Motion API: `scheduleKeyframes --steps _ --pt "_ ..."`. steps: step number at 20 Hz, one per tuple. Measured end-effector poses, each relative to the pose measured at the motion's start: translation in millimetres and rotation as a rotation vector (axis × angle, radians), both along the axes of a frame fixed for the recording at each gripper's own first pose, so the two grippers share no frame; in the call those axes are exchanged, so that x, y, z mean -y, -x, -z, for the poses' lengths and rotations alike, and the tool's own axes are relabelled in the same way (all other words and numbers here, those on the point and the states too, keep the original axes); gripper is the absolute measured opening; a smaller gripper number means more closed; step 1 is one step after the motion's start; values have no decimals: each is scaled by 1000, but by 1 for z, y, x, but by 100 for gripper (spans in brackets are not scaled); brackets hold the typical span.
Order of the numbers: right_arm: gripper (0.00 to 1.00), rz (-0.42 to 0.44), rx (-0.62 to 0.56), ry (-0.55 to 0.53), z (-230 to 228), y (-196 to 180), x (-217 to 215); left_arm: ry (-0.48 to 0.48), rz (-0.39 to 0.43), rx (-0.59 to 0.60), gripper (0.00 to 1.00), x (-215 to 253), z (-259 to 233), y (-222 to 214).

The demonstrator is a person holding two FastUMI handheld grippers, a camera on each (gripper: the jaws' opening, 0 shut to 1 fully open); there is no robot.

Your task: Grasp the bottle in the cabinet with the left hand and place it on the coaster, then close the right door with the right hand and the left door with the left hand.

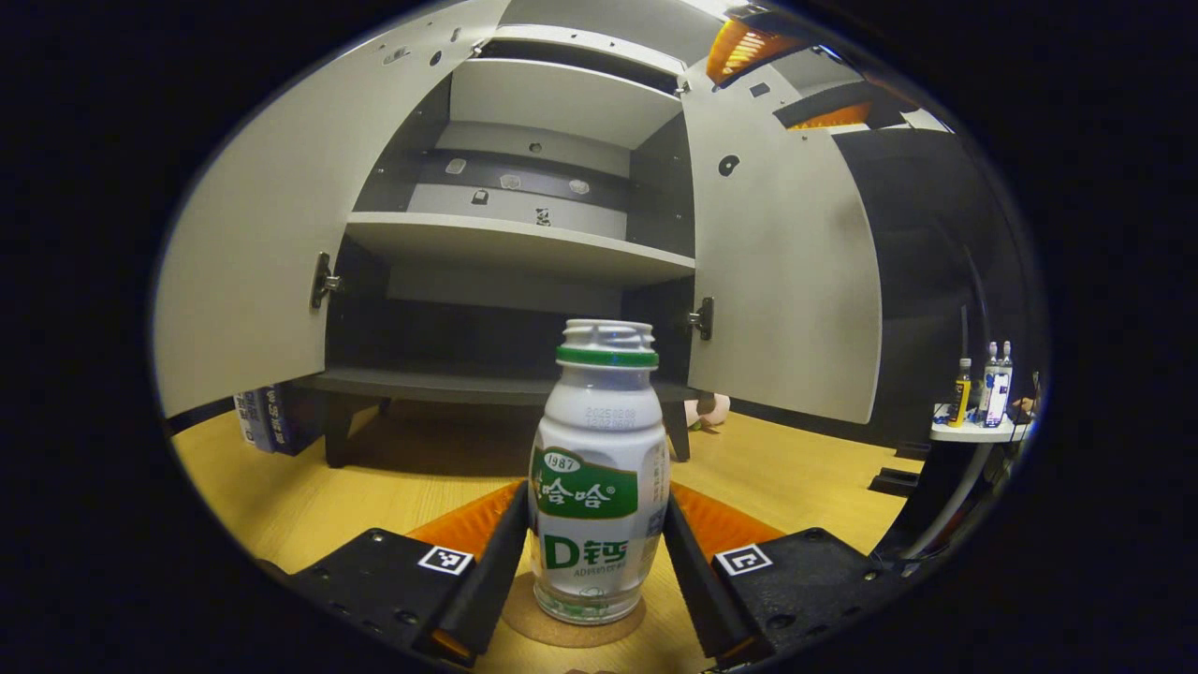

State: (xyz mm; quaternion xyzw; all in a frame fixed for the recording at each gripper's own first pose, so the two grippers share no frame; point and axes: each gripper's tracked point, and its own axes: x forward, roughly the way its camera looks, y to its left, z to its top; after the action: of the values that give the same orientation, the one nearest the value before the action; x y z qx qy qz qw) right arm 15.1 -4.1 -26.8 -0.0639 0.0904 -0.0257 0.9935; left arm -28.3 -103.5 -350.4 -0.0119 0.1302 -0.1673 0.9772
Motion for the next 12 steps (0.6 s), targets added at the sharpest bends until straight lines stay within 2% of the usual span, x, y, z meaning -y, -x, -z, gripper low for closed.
scheduleKeyframes --steps 3,7,12 --pt "99 5 0 -10 0 0 2 -12 -12 -11 84 -8 -6 3" --pt "99 1 7 -7 0 2 3 -18 -27 44 93 -12 -43 1" --pt "99 -21 44 -47 -6 8 7 -17 -19 120 94 -9 -103 1"
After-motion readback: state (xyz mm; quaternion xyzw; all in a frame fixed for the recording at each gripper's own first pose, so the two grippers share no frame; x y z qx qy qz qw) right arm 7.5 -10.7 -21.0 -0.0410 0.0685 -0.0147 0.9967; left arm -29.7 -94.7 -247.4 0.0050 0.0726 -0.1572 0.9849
